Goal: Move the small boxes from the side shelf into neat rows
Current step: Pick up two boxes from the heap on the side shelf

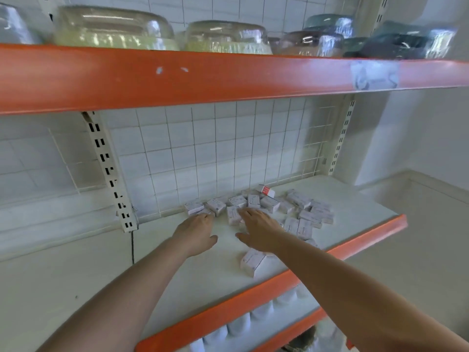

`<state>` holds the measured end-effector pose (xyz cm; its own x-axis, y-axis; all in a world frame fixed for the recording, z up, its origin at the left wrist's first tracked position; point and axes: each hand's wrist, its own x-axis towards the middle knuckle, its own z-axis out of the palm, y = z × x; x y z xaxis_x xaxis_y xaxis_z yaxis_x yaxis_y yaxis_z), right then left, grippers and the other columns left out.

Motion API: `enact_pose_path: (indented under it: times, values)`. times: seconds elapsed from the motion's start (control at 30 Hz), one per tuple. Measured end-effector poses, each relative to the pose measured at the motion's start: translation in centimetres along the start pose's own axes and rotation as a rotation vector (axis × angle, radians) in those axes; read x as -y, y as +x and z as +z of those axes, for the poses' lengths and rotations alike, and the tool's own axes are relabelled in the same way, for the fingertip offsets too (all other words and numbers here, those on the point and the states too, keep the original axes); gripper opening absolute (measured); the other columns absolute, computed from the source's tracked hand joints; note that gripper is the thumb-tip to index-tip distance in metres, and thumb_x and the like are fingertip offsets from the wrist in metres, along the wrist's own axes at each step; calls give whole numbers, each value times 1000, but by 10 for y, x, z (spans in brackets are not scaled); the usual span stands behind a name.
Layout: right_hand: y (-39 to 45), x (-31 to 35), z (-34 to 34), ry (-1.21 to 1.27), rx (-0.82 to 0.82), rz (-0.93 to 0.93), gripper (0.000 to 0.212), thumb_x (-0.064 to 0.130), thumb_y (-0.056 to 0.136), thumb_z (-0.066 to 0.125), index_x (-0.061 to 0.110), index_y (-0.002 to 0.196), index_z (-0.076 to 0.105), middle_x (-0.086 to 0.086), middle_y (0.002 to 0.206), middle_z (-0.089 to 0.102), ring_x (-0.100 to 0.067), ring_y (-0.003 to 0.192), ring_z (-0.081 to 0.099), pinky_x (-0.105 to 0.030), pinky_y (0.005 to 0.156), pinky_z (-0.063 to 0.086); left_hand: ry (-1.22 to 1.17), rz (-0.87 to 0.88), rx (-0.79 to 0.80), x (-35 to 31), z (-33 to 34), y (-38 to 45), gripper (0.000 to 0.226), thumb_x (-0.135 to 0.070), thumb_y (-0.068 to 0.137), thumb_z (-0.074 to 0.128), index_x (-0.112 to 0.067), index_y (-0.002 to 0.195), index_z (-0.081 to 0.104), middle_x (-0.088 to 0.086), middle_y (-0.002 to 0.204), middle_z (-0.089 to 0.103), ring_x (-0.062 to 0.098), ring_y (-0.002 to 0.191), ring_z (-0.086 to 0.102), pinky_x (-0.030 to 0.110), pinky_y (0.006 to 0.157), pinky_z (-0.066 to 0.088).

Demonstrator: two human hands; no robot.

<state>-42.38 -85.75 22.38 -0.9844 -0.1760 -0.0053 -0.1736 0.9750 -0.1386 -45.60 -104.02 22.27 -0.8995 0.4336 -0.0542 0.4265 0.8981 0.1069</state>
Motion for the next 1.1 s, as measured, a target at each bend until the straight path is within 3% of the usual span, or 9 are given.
enact_pose_path:
  times: [0.13,0.3,0.43,0.6,0.8,1.1]
  values:
    - [7,-36,-4,11,-3,-73,64,42,94,53,16,147,28,-1,151,34,-21,139,32,-37,108,31,-51,-73,-36,-21,5,10,53,-39,93,50,-14,139,39,4,138,46,23,125,47,35,92,46]
    - [12,-72,-8,11,24,-121,66,45,94,50,24,150,23,1,153,31,-21,139,32,-39,107,33,-127,-134,-61,-43,11,17,64,-38,93,48,-25,151,22,2,143,43,22,131,41,36,97,43]
    - [19,-95,-10,25,37,-145,68,47,94,52,20,150,24,0,154,31,-22,138,34,-38,107,35,-144,-166,-106,-59,13,27,56,-37,94,49,-17,144,34,2,142,44,22,129,42,35,96,42]
    - [30,-117,-9,43,31,-140,65,48,93,53,17,146,30,-1,148,38,-22,132,41,-36,103,39,-168,-147,-118,-71,14,44,55,-39,95,48,-17,144,36,1,141,45,19,129,42,32,95,40]
    - [40,-137,-10,75,25,-103,70,51,93,51,23,150,24,1,151,35,-22,135,38,-38,105,38,-165,-130,-86,-71,17,65,47,-40,95,47,-12,133,45,3,133,49,22,121,47,32,86,40]
    - [53,-170,-15,74,2,-32,69,53,93,50,22,149,26,3,153,33,-19,136,36,-36,108,35,-144,-117,-79,-69,16,79,46,-42,96,45,-15,133,45,-1,136,47,19,124,45,33,94,44]
